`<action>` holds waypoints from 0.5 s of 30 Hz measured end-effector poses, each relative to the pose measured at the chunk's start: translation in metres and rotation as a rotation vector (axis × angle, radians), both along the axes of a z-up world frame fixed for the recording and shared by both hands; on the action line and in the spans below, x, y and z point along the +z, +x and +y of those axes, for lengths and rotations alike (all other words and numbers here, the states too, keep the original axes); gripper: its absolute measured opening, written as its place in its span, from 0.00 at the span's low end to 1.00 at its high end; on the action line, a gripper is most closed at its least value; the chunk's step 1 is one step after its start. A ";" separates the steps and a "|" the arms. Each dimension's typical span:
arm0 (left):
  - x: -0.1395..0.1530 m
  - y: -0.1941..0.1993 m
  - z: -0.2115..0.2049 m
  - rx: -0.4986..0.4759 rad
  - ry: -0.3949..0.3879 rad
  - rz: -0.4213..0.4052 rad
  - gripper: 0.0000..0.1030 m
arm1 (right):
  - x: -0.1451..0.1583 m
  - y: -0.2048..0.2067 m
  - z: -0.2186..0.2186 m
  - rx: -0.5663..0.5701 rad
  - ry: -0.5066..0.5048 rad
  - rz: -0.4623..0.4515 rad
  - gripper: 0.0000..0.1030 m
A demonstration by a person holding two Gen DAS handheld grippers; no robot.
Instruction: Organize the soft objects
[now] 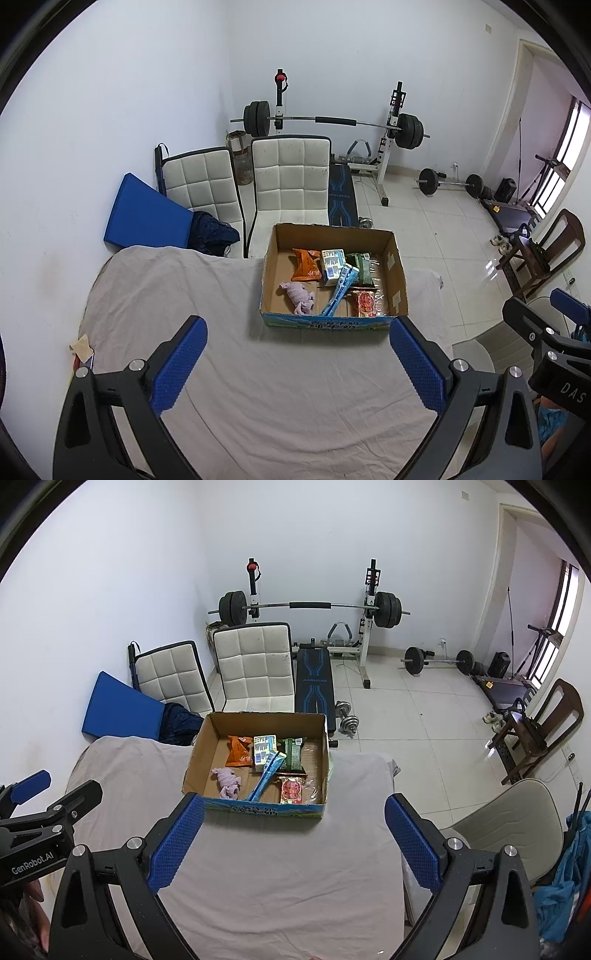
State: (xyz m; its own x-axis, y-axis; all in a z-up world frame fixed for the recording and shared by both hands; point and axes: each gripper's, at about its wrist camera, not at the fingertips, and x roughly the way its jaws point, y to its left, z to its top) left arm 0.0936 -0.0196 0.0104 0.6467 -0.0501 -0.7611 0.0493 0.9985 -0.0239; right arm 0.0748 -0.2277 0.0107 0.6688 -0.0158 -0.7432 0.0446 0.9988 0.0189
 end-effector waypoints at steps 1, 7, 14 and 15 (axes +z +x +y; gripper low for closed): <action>0.000 0.000 0.000 0.000 -0.001 0.000 0.98 | 0.000 0.000 0.000 -0.001 -0.001 -0.001 0.97; -0.004 -0.002 -0.002 -0.005 -0.003 -0.002 0.98 | -0.001 0.000 0.000 0.000 -0.002 -0.001 0.97; -0.003 -0.001 -0.001 -0.003 -0.002 -0.002 0.98 | -0.002 0.001 0.001 0.002 -0.005 -0.001 0.97; -0.003 -0.001 -0.001 -0.003 -0.002 -0.002 0.98 | -0.001 0.000 -0.001 0.001 -0.004 -0.002 0.97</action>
